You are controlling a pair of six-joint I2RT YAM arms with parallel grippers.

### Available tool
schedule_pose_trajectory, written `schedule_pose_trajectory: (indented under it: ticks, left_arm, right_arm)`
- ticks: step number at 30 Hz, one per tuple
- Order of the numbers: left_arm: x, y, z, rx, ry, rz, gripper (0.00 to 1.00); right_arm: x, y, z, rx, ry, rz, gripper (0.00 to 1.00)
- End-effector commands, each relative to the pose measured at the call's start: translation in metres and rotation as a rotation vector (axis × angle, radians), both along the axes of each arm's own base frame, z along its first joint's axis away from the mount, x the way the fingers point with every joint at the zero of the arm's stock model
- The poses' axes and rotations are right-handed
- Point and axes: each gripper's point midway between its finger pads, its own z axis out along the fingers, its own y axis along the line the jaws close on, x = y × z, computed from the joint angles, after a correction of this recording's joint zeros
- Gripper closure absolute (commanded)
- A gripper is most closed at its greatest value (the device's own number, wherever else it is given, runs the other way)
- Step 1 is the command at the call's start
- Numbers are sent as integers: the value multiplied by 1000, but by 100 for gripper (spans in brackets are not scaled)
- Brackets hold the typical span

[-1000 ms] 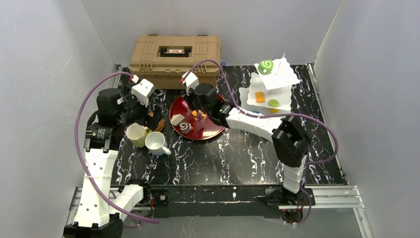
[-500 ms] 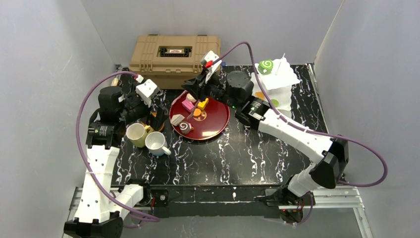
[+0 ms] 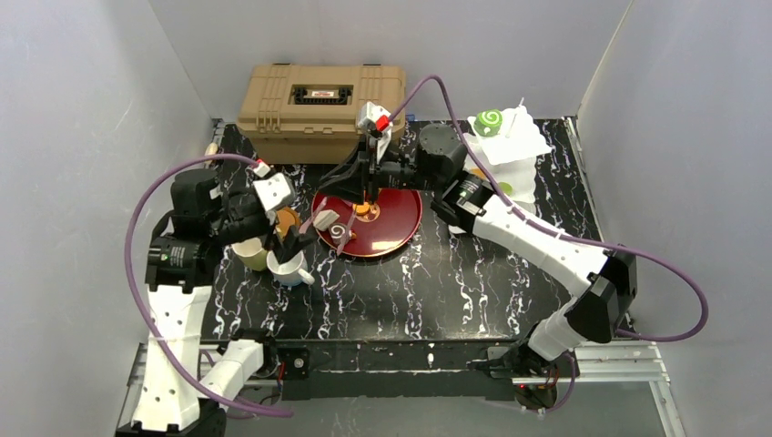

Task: Serve the afternoon tea
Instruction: Adjust the clamp.

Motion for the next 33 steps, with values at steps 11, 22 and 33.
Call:
schedule_pose_trajectory:
  ticks: [11, 22, 33]
  left_arm:
    - [-124, -37, 50, -210, 256, -391, 2]
    - [-137, -46, 75, -324, 327, -452, 3]
    - [-143, -49, 70, -413, 504, -479, 67]
  right_arm:
    - [-102, -47, 92, 194, -265, 651, 99]
    - [-131, -52, 90, 193, -329, 769, 99]
    - [-122, -42, 106, 252, -405, 697, 99]
